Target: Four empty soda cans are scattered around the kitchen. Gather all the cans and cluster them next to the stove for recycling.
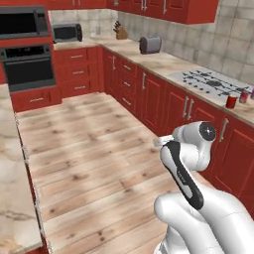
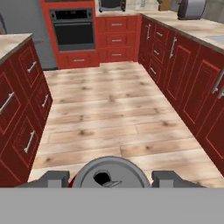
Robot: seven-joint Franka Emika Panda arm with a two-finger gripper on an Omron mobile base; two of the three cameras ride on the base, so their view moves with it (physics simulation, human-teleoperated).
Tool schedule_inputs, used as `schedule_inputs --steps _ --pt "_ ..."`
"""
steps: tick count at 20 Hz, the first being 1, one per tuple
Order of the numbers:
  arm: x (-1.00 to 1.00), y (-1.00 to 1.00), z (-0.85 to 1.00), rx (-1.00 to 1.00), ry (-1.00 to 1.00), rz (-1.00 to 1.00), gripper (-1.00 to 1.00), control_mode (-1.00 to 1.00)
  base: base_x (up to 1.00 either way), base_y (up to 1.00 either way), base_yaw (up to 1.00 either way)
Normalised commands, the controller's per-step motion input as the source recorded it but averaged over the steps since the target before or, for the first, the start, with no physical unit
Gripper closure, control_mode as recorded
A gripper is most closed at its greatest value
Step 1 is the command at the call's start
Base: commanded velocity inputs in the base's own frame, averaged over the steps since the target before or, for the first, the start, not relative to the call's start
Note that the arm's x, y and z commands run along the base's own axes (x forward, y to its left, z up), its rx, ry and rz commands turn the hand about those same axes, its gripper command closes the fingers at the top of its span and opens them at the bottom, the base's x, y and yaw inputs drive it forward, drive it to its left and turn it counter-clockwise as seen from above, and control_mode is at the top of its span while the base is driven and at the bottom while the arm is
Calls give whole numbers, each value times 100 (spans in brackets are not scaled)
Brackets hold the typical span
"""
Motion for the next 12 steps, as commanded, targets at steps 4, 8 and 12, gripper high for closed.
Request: schedule_inputs --steps 4,8,12 --pt "0 0 0 0 0 0 100 100 44 -32 -39" --pt "0 0 0 0 0 0 100 100 41 -32 -38" --pt "0 0 0 0 0 0 100 100 50 -30 -36"
